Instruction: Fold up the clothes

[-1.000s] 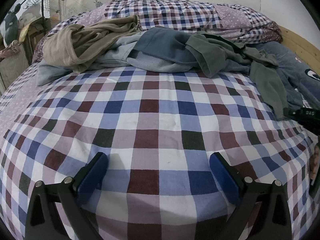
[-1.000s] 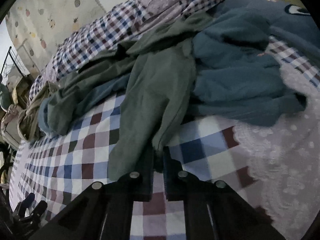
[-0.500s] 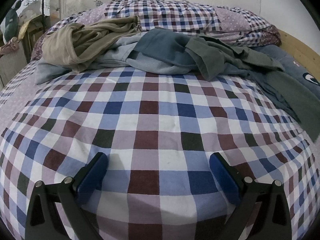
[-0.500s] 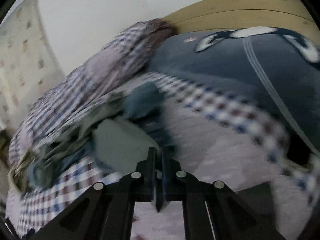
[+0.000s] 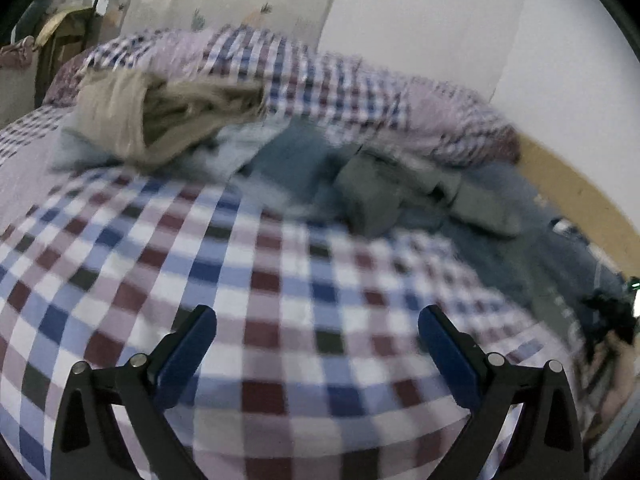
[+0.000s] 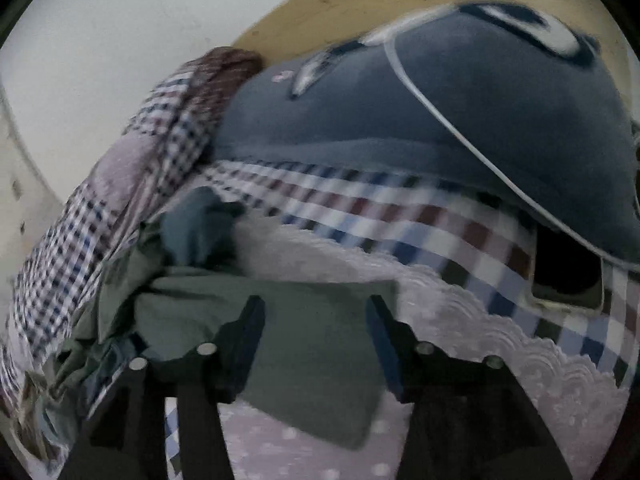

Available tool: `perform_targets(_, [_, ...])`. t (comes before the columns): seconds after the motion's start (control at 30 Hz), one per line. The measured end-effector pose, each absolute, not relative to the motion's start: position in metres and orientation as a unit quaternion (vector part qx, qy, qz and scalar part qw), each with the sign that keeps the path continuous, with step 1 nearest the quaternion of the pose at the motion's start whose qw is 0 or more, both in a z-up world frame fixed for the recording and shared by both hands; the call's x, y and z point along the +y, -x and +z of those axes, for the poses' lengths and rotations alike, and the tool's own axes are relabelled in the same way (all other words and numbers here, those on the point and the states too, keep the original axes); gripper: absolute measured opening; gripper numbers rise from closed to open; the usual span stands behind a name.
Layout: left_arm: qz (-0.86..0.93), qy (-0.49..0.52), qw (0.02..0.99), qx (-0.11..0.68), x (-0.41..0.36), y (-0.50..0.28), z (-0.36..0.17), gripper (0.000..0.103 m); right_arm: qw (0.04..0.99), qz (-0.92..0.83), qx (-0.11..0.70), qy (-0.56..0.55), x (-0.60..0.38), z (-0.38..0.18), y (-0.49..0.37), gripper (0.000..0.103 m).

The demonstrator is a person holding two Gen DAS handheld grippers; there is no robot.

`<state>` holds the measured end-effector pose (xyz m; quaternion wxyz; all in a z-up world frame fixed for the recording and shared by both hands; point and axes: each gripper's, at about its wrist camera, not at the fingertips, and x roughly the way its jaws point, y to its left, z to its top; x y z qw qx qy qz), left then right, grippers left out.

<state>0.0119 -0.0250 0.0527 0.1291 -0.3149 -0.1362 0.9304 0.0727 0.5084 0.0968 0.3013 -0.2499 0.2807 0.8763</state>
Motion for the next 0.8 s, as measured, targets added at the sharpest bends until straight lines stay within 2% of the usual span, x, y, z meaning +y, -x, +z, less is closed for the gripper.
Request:
perform_targets(0.1, [0.932, 0.297, 0.154, -0.141, -0.012, 0.000, 0.065, 0.102, 0.265, 0.894, 0.262, 0.247, 0.483, 0.101, -0.057, 0.065])
perform_targets(0.37, [0.926, 0.318, 0.176, -0.101, 0.037, 0.055, 0.061, 0.101, 0.173, 0.907, 0.277, 0.267, 0.452, 0.092, -0.033, 0.065])
perform_targets(0.5, [0.914, 0.344, 0.180, -0.119, 0.045, 0.087, 0.050, 0.099, 0.162, 0.905, 0.291, 0.265, 0.455, 0.091, -0.036, 0.067])
perform_targets(0.6, [0.906, 0.360, 0.179, -0.136, 0.047, 0.110, 0.043, 0.091, 0.160, 0.898, 0.312, 0.266, 0.464, 0.087, -0.037, 0.068])
perform_targets(0.67, [0.901, 0.371, 0.179, -0.139, 0.050, 0.122, 0.040, 0.078, 0.160, 0.895, 0.322, 0.265, 0.468, 0.086, -0.038, 0.068])
perform_targets(0.8, [0.890, 0.397, 0.175, -0.140, 0.059, 0.146, 0.032, 0.065, 0.161, 0.891, 0.333, 0.263, 0.474, 0.085, -0.040, 0.068])
